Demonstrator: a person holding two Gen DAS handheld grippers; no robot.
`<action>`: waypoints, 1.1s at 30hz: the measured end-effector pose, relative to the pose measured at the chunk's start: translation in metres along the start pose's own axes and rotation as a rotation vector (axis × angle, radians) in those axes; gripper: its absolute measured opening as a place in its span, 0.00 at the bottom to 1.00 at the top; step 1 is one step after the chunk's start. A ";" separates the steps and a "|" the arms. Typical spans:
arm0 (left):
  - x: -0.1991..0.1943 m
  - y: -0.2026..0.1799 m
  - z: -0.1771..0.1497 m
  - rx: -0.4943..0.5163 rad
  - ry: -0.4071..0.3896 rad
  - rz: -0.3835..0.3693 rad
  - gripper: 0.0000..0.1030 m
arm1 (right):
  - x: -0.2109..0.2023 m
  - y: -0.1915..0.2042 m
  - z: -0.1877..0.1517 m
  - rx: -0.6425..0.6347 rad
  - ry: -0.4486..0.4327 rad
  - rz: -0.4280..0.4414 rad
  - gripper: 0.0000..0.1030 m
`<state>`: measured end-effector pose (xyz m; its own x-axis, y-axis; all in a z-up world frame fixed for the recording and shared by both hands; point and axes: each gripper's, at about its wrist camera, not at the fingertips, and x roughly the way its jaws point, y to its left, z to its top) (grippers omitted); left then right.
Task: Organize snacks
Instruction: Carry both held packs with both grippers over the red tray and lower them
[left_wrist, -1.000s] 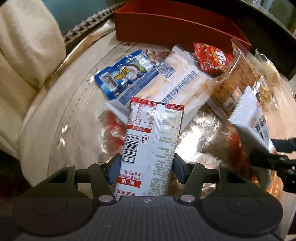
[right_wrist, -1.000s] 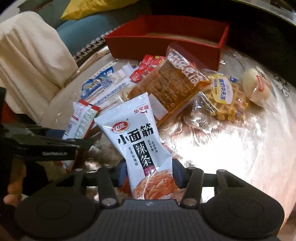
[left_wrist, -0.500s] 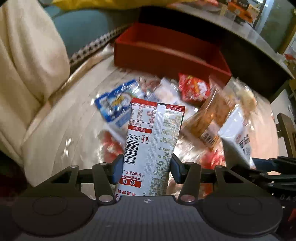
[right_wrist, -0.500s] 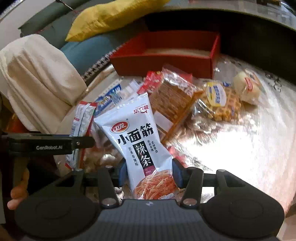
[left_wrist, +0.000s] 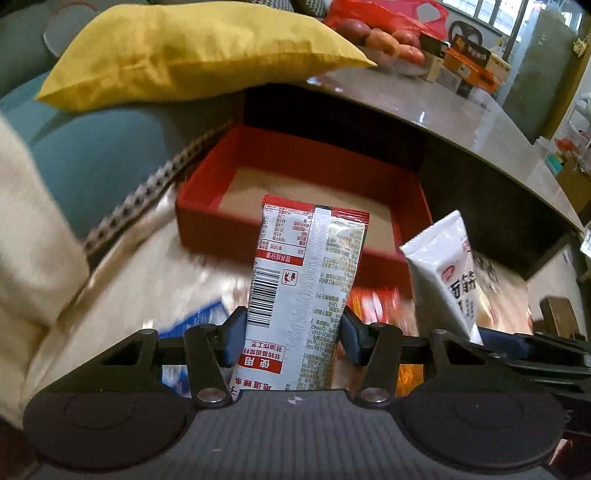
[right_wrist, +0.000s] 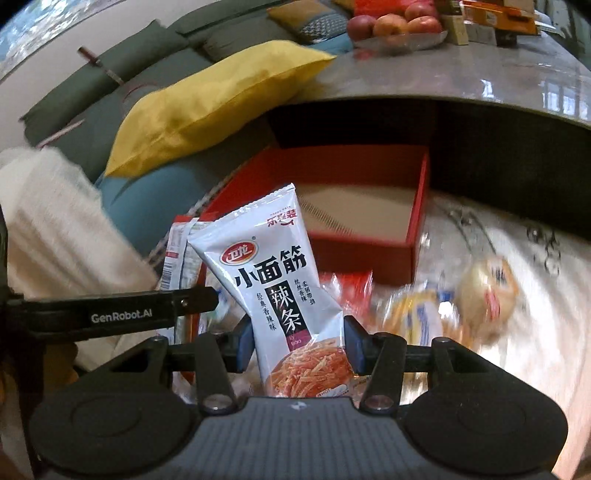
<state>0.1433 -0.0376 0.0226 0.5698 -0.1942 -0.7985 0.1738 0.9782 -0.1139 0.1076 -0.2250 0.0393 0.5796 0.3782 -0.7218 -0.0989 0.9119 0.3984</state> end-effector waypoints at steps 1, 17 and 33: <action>0.006 0.000 0.007 -0.004 0.000 0.001 0.58 | 0.004 -0.002 0.007 0.003 -0.004 -0.004 0.43; 0.081 -0.004 0.096 0.002 -0.050 0.034 0.58 | 0.088 -0.030 0.101 0.016 -0.052 -0.071 0.43; 0.155 0.006 0.104 0.012 0.051 0.115 0.58 | 0.159 -0.051 0.114 0.015 0.019 -0.153 0.43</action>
<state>0.3165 -0.0697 -0.0403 0.5453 -0.0766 -0.8347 0.1191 0.9928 -0.0133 0.2969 -0.2294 -0.0310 0.5713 0.2380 -0.7855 0.0013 0.9568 0.2909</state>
